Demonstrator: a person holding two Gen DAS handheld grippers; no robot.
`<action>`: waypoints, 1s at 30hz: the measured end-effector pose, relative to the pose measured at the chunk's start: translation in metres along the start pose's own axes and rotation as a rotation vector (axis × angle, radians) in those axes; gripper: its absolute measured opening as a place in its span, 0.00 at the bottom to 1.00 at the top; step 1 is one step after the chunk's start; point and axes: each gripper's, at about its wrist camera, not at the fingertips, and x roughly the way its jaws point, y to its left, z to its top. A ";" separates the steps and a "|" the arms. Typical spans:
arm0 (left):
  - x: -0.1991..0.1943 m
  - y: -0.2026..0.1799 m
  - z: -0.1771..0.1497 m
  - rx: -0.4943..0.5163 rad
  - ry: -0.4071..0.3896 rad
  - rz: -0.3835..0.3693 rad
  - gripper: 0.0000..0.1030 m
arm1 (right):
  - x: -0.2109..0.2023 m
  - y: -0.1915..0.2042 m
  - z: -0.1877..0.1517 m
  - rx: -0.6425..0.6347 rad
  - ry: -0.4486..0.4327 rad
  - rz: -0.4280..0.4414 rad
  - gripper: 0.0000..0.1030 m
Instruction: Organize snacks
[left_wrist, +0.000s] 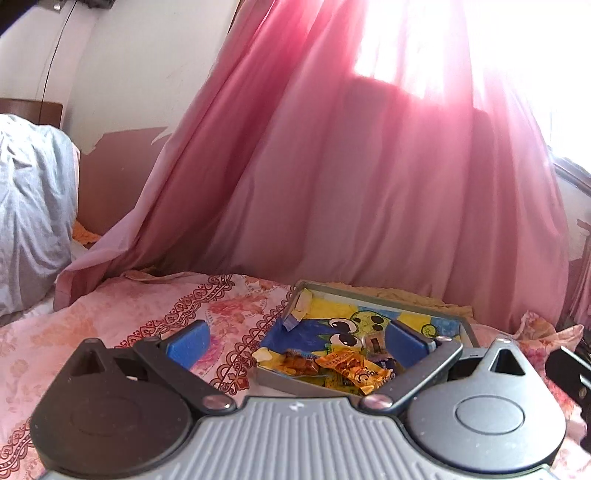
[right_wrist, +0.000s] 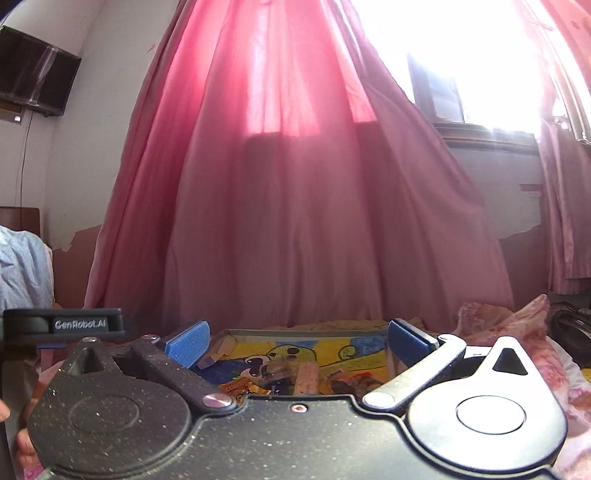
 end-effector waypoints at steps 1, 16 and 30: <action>-0.003 -0.002 -0.002 0.006 -0.008 0.001 1.00 | -0.001 0.000 0.000 0.008 0.001 -0.005 0.99; -0.041 -0.001 -0.025 0.064 -0.040 -0.001 1.00 | -0.030 -0.010 -0.010 0.051 0.004 -0.057 0.99; -0.069 0.012 -0.049 0.041 -0.048 0.017 1.00 | -0.054 0.004 -0.024 0.068 0.033 -0.094 0.99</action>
